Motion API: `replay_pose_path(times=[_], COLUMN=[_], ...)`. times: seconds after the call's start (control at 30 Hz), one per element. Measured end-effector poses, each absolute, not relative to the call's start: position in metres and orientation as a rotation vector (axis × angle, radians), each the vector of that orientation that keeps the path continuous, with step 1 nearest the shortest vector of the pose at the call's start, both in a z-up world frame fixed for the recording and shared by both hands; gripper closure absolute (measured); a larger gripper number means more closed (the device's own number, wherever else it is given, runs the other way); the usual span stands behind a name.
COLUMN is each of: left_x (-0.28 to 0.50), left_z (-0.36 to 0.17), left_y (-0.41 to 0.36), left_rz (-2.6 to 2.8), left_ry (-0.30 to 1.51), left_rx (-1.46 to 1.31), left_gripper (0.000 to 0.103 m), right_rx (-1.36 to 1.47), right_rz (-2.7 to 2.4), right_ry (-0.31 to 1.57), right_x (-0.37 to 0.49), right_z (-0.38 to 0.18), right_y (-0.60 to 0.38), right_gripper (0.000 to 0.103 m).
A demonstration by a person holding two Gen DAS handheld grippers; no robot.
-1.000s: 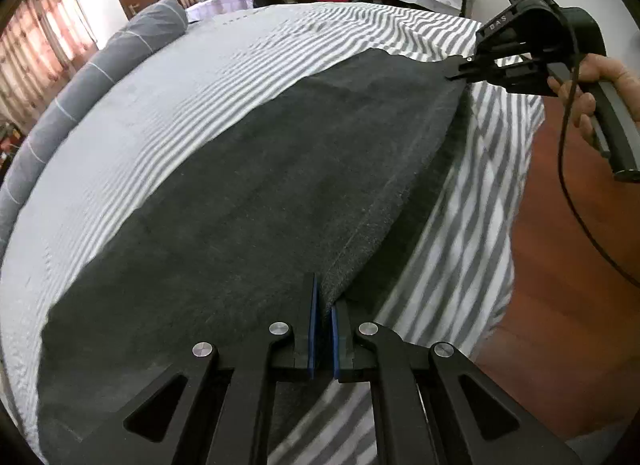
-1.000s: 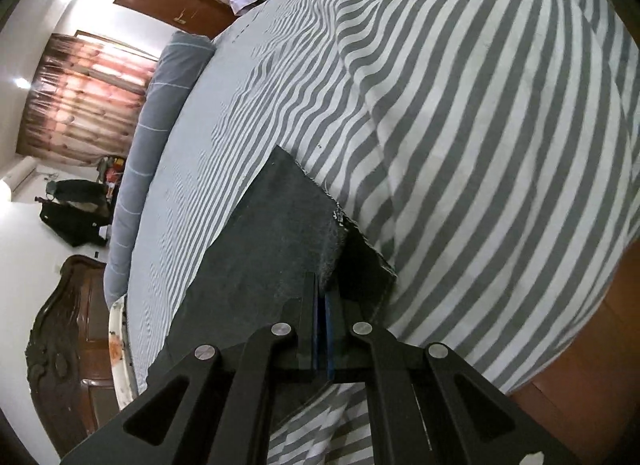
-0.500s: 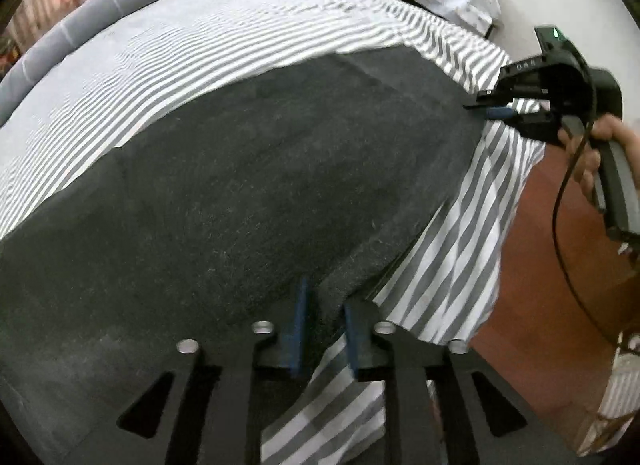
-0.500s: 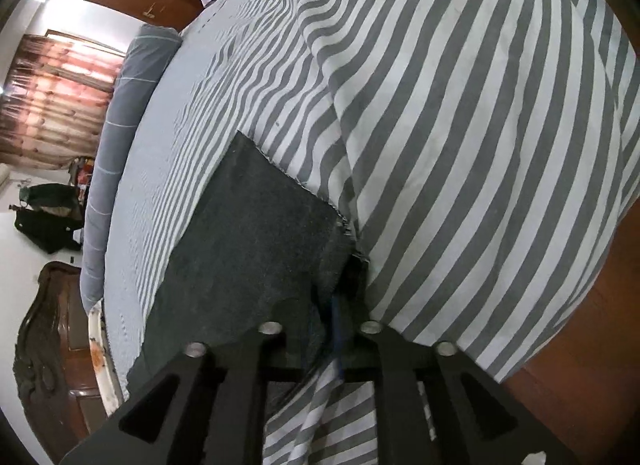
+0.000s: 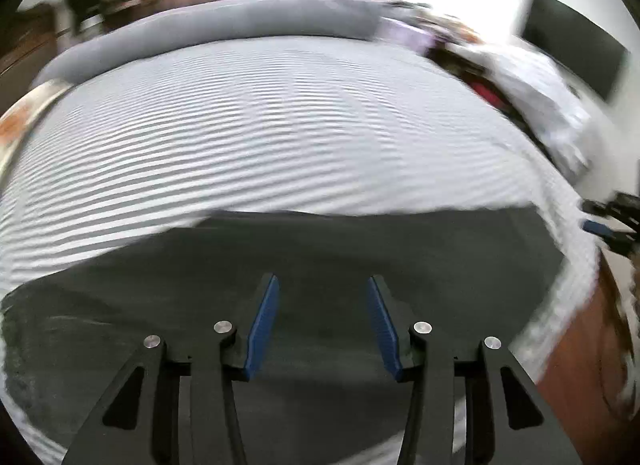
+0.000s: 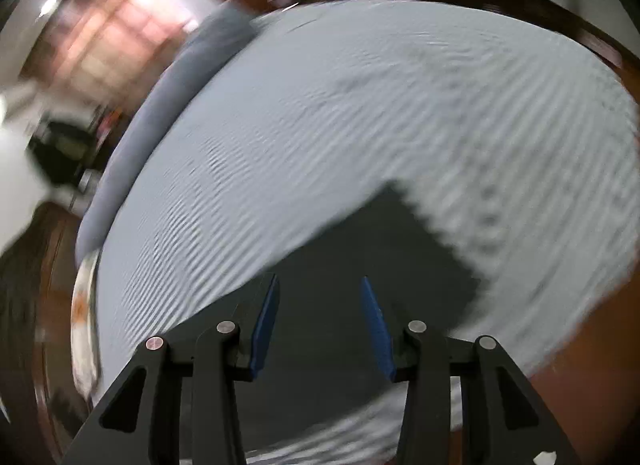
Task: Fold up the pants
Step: 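Open both tools and release the folded jeans, then grasp the jeans near the back pocket with the left tool while the right tool grasps the seam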
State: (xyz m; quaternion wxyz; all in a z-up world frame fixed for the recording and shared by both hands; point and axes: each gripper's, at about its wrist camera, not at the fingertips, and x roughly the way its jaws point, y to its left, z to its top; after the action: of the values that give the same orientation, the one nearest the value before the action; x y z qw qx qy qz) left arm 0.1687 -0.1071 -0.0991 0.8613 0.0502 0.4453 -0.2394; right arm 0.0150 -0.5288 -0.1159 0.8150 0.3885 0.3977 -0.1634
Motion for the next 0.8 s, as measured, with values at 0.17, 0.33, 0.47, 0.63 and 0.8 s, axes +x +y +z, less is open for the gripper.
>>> replay_pose_path(times=[0.17,0.33,0.47,0.63,0.8], left_x=[0.200,0.207,0.206,0.196,0.190], left_z=[-0.117,-0.145,-0.167,-0.173,-0.176], left_y=[-0.062,-0.042,-0.034,-0.035,-0.022], left_rz=[-0.355,-0.340,-0.353,-0.362,-0.380], left_ry=[0.971,1.022,1.067,1.031,1.016], left_rx=[0.042,0.020,0.049,0.111,0.036], left_gripper=[0.056,0.056,0.059,0.062,0.062], right_rx=[0.746,0.770,0.697,0.596,0.567], right_rz=[-0.063,0.176,0.254,0.320,0.417], right_ry=[0.980,1.141,1.232,1.352,1.389], right_x=[0.124,0.215,0.266,0.312,0.313], right_z=[-0.111,-0.134,-0.151,-0.177,-0.188], right_y=[-0.448,-0.362,-0.305,-0.246,-0.212], right_gripper=[0.062,0.062,0.062,0.062,0.064])
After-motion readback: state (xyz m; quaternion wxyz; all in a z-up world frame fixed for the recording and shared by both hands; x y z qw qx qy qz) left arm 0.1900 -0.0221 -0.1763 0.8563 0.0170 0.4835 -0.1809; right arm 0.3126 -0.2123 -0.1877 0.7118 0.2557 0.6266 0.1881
